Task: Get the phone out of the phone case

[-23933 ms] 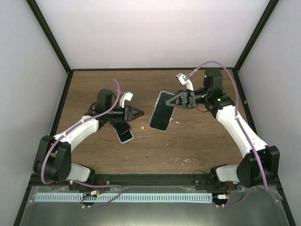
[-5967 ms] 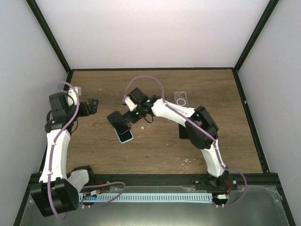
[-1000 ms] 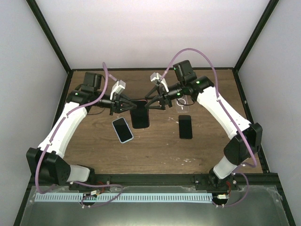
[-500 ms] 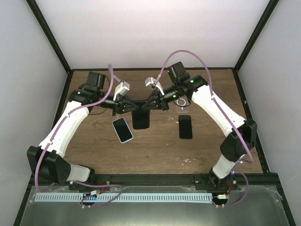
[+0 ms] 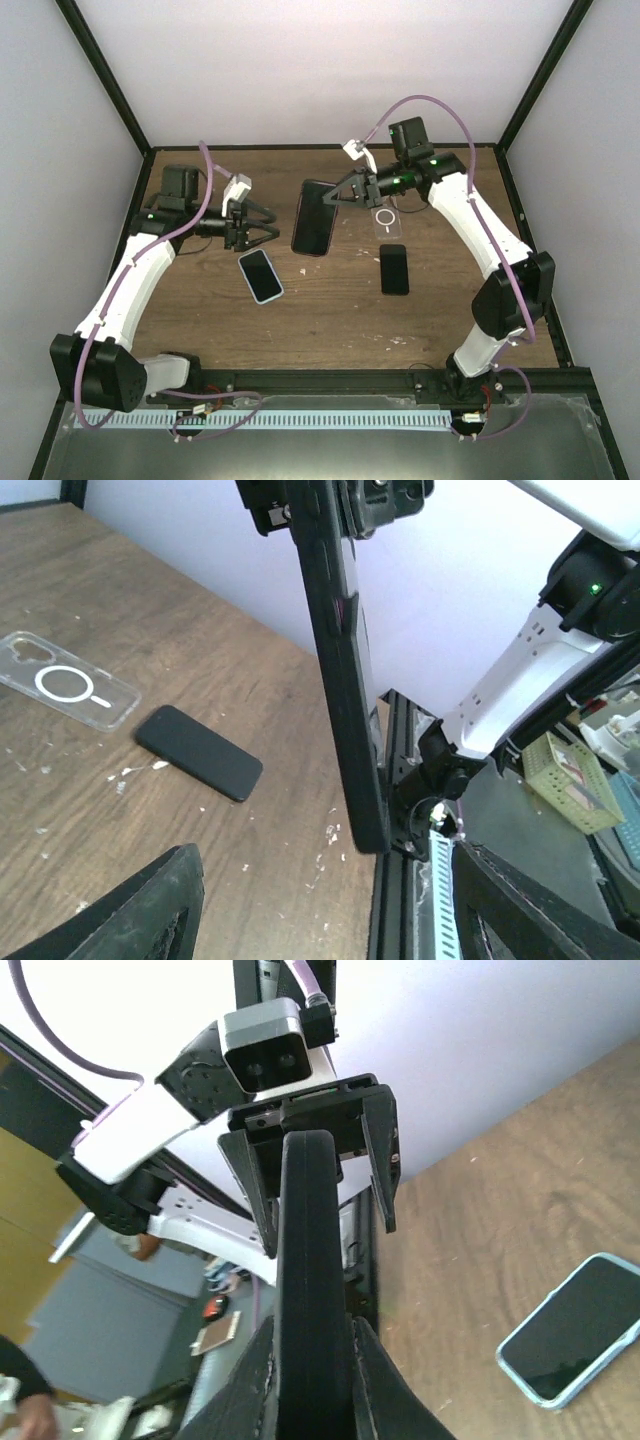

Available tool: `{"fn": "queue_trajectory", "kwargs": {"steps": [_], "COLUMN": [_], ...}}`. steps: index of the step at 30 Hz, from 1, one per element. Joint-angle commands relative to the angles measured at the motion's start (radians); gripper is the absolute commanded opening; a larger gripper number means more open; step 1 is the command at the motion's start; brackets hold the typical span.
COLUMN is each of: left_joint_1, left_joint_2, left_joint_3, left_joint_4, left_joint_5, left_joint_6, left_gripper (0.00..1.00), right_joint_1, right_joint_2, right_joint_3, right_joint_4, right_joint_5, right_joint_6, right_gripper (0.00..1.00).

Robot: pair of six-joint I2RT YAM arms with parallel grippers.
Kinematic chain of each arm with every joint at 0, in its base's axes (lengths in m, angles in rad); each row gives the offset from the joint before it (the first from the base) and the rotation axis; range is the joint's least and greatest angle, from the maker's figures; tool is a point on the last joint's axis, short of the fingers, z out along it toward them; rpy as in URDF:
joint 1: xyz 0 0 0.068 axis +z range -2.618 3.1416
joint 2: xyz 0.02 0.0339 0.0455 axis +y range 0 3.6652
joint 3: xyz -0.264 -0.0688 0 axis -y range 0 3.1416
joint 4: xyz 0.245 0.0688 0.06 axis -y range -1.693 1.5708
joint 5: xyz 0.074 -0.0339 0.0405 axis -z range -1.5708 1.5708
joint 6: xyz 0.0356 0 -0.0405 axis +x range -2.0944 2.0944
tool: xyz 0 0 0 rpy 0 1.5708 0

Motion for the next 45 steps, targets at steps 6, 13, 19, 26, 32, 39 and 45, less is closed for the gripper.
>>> {"fn": "queue_trajectory", "kwargs": {"steps": [6, 13, 19, 26, 32, 39, 45], "left_joint_1": [-0.086, -0.106, -0.127, -0.138, -0.138, -0.138, -0.138], "left_joint_2": [-0.074, -0.095, -0.075, -0.061, -0.048, -0.043, -0.037], "left_joint_3": [-0.124, -0.176, -0.159, -0.158, -0.164, -0.173, -0.180], "left_joint_4": [0.182, 0.236, 0.254, 0.277, 0.273, 0.260, 0.254], "left_joint_5": [0.031, 0.037, 0.040, 0.002, -0.071, -0.127, -0.176], "left_joint_6": [-0.265, -0.334, -0.346, -0.359, -0.345, -0.325, -0.314], "left_gripper": [0.67, 0.61, 0.60, 0.58, 0.51, 0.46, 0.44], "right_joint_1": [-0.024, -0.022, -0.023, -0.023, -0.024, -0.020, -0.013], "right_joint_2": [-0.022, -0.033, -0.037, -0.040, -0.048, -0.062, -0.071], "right_joint_3": [-0.061, -0.069, -0.072, -0.072, -0.076, -0.077, -0.081], "right_joint_4": [0.227, 0.227, 0.233, 0.239, 0.236, 0.249, 0.264], "right_joint_5": [-0.266, -0.251, -0.221, -0.211, -0.228, -0.272, -0.298], "right_joint_6": [0.304, 0.297, 0.299, 0.293, 0.286, 0.283, 0.299], "right_gripper": [0.01, 0.01, 0.01, 0.01, 0.01, 0.01, 0.01]}}
